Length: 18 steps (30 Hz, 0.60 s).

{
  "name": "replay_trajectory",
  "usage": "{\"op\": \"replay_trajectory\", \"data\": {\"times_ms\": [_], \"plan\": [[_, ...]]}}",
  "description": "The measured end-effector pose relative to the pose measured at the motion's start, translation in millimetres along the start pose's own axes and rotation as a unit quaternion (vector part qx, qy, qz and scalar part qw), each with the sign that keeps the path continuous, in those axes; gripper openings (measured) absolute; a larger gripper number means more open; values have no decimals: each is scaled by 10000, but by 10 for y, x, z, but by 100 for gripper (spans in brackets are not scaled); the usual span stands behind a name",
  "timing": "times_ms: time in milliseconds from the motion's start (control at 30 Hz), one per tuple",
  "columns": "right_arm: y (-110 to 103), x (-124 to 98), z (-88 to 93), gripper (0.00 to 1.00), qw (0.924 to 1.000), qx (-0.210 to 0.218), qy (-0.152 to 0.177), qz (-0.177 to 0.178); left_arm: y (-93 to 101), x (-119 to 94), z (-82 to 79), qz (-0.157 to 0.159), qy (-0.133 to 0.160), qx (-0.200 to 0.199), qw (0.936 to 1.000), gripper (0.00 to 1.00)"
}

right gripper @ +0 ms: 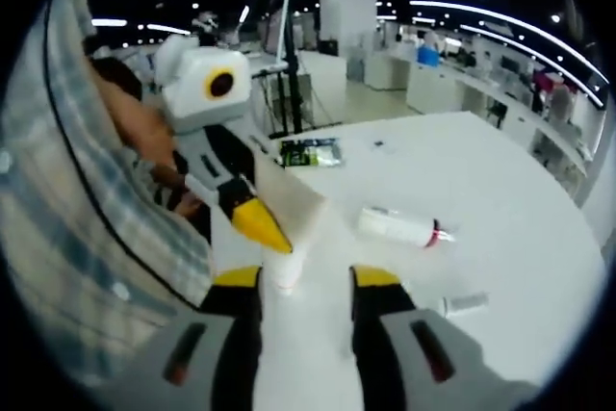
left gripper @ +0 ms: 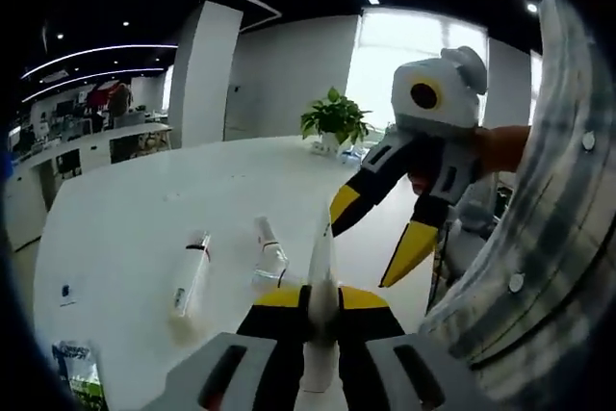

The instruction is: Arrange the skincare products in the storage area until every visible bottle or jar stands upright without overlapping.

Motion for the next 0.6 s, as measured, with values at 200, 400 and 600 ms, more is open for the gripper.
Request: {"op": "replay_trajectory", "data": {"times_ms": [200, 400, 600], "plan": [[10, -15, -42, 33, 9999, -75, 77, -9, 21, 43, -22, 130, -44, 419, 9990, 10], [-17, -28, -156, 29, 9989, -407, 194, -128, 29, 24, 41, 320, 176, 567, 9977, 10], [-54, 2, -295, 27, 9968, -613, 339, -394, 31, -5, 24, 387, 235, 453, 9979, 11]]}}
Point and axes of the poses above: the point that each gripper's makers call its tool centre point, and the gripper's own axes: x roughly forward along the fingers, y roughly to its right, z roughly out of its underside, the point moved 9 cm from there along -x, roughly backward along the fingers, and after that the axes turned 10 degrees about z, right-handed, at the moved point
